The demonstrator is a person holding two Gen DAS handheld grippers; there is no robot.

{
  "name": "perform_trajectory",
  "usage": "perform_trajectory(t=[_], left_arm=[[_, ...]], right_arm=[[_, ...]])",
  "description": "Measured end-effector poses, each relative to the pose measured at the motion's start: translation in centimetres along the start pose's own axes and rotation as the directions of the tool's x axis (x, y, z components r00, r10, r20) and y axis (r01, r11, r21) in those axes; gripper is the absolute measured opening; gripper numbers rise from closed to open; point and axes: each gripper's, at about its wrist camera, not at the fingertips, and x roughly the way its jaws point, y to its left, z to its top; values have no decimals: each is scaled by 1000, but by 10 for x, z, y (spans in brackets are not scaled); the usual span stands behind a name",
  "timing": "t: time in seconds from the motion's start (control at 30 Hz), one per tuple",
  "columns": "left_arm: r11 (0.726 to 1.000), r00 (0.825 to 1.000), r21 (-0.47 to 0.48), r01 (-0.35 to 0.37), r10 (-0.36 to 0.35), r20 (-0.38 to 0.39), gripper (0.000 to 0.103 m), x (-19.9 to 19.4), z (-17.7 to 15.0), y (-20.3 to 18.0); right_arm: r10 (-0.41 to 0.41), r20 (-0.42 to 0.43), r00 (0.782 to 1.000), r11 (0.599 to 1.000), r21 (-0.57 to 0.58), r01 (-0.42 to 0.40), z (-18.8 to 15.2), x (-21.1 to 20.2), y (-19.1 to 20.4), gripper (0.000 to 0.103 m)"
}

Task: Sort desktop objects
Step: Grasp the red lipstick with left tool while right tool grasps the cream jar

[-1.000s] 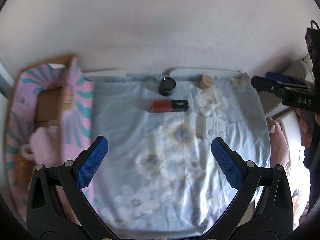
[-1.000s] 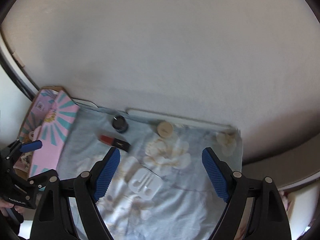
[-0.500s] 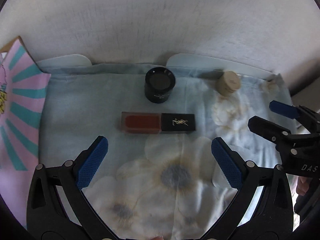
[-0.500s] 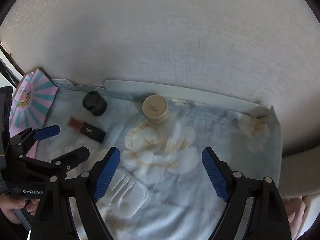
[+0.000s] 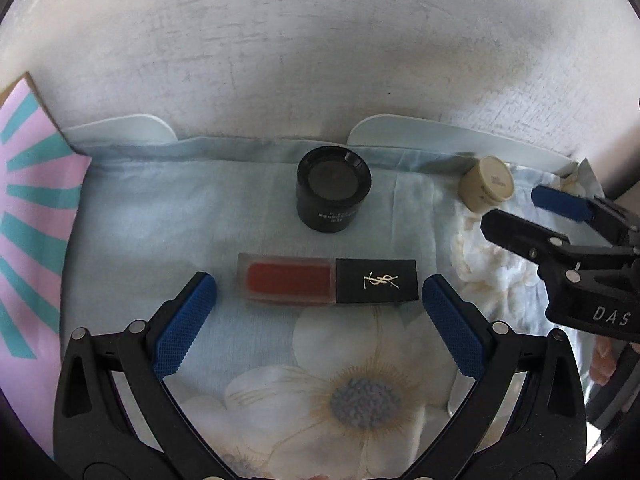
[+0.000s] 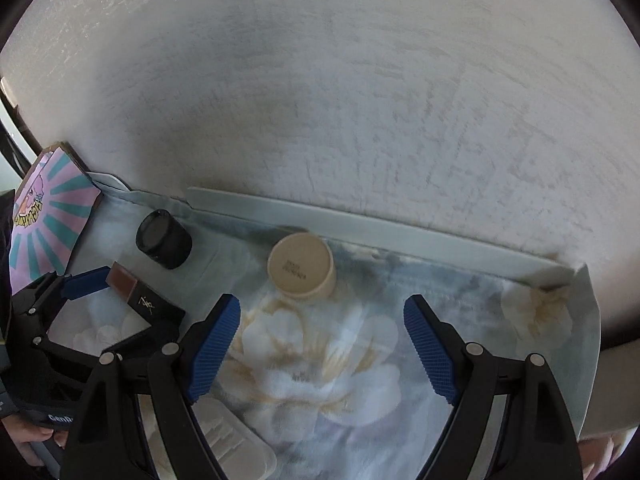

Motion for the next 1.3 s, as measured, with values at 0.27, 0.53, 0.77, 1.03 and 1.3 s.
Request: perform_trajectory(t=[0.27, 0.53, 0.77, 1.03, 1.3], left_arm=[[999, 999, 32, -7, 6, 32, 91, -3, -3, -4], [998, 999, 50, 27, -29, 29, 83, -8, -1, -2], [998, 999, 30, 49, -49, 18, 83, -37, -3, 2], [997, 998, 57, 52, -55, 40, 83, -110, -8, 21], [998, 993, 54, 46, -51, 107, 83, -185, -10, 58]], right_arm=[[2, -9, 1000, 1000, -17, -2, 5, 6, 0, 52], [-11, 20, 1000, 997, -73, 13, 1, -1, 5, 30], [-1, 22, 1000, 999, -43, 2, -10, -28, 5, 30], [-4, 38, 999, 1000, -13, 4, -14, -75, 9, 30], [6, 65, 998, 999, -40, -4, 5, -123, 28, 30]])
